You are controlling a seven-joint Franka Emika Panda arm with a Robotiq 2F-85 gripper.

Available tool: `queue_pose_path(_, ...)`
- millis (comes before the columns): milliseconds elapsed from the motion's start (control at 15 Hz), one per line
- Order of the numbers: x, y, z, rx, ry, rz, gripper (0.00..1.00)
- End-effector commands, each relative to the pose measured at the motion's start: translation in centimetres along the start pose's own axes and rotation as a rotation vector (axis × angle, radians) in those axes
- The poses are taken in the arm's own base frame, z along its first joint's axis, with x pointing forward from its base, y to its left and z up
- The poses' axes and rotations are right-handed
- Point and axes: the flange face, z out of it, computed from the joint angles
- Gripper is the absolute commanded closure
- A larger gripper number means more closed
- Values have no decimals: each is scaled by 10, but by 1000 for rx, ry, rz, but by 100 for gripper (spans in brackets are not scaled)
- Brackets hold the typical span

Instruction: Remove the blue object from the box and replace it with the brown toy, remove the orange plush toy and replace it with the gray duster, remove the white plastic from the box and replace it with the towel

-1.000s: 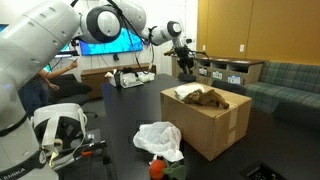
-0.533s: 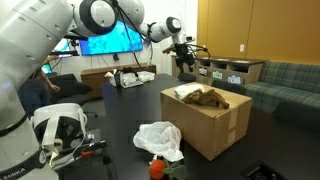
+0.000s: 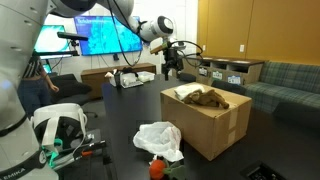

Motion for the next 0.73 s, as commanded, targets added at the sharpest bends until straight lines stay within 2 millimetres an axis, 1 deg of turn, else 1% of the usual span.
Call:
queue_pose_path(0, -49, -5, 16, 14, -42, -66, 0)
queue_pose_path(200, -75, -16, 38, 36, -39, -35, 0)
queue_pose_path(467, -104, -25, 71, 96, 37, 22, 0)
queue_pose_path(533, -76, -30, 64, 59, -8, -19, 0)
queue_pose_path(600, -82, -31, 71, 61, -11, -20, 0)
queue_pose_path(667, -82, -32, 72, 60, -15, -21, 0)
